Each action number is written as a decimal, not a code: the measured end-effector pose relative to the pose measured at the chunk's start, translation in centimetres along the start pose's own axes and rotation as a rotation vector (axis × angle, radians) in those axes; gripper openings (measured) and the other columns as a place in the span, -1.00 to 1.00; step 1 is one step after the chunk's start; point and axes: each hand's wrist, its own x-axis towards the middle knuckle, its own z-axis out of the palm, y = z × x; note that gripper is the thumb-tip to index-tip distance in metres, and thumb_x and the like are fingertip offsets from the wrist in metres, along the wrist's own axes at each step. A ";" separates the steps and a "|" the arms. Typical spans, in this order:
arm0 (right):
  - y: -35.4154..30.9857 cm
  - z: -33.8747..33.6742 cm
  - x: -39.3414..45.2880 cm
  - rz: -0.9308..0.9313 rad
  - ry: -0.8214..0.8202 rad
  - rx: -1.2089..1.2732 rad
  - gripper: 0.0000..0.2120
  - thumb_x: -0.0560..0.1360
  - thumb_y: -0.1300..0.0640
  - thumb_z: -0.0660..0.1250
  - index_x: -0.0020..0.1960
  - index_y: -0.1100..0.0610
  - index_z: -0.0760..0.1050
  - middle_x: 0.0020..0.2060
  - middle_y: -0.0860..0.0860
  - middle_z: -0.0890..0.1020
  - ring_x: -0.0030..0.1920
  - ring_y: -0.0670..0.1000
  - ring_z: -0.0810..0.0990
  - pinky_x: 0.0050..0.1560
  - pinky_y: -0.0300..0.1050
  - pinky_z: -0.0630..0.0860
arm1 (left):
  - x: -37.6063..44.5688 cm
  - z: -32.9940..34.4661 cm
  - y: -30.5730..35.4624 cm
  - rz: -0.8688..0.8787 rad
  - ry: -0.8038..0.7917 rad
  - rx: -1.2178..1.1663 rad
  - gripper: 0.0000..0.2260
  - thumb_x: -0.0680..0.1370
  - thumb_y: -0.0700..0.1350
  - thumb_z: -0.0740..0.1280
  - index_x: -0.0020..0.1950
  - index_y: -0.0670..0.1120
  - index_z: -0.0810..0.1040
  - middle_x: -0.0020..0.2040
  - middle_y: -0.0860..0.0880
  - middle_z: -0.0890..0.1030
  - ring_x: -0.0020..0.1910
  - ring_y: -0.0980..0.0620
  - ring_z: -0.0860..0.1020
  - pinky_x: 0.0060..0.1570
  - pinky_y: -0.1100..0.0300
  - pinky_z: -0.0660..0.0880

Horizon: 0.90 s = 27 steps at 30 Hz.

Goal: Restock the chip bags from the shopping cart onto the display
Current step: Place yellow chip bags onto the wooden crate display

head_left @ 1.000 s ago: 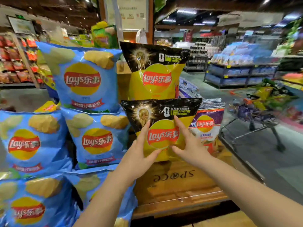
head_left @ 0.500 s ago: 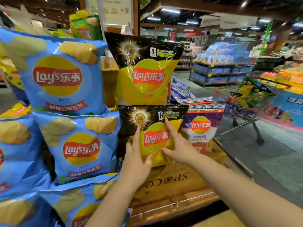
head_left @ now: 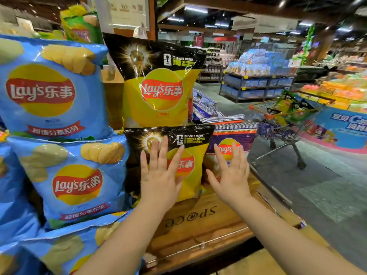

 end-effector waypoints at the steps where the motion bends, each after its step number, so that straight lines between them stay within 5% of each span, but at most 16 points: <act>1: 0.2 0.1 0.5 0.003 -0.064 0.005 -0.32 0.47 -0.21 0.09 0.51 -0.18 -0.11 0.54 0.17 -0.06 0.50 0.13 -0.21 0.43 0.26 -0.07 | 0.2 0.2 -0.3 -0.004 0.013 0.004 -0.06 0.32 0.18 0.47 0.55 0.08 0.01 0.56 -0.18 -0.03 0.53 -0.17 -0.18 0.44 -0.14 -0.21; 7: 1.5 0.6 3.7 0.013 -0.271 -0.081 -0.39 0.50 -0.25 -0.16 0.42 -0.18 -0.39 0.44 0.04 -0.43 0.47 0.24 -0.41 0.43 0.35 -0.25 | 1.3 0.8 -1.4 -0.028 -0.028 0.039 -0.32 0.44 0.32 0.06 0.52 0.13 0.05 0.55 -0.17 0.03 0.53 -0.19 -0.06 0.42 -0.16 -0.14; 20: 4.6 -0.4 8.6 -0.123 -0.479 -0.041 -0.47 0.60 -0.22 -0.07 0.40 -0.30 -0.35 0.51 -0.04 -0.35 0.49 0.17 -0.39 0.45 0.34 -0.16 | 2.0 1.8 -2.2 0.015 -0.007 0.014 -0.34 0.47 0.37 0.01 0.53 0.17 0.03 0.56 -0.18 0.00 0.53 -0.21 -0.07 0.41 -0.20 -0.14; 27: 4.6 -0.6 6.4 -0.128 -0.407 -0.080 -0.49 0.60 -0.24 -0.13 0.44 -0.26 -0.33 0.42 -0.09 -0.45 0.49 0.12 -0.40 0.46 0.28 -0.23 | 1.1 0.9 -2.1 0.036 -0.009 0.031 -0.37 0.50 0.33 0.01 0.53 0.14 0.07 0.56 -0.18 0.00 0.53 -0.20 -0.05 0.43 -0.19 -0.14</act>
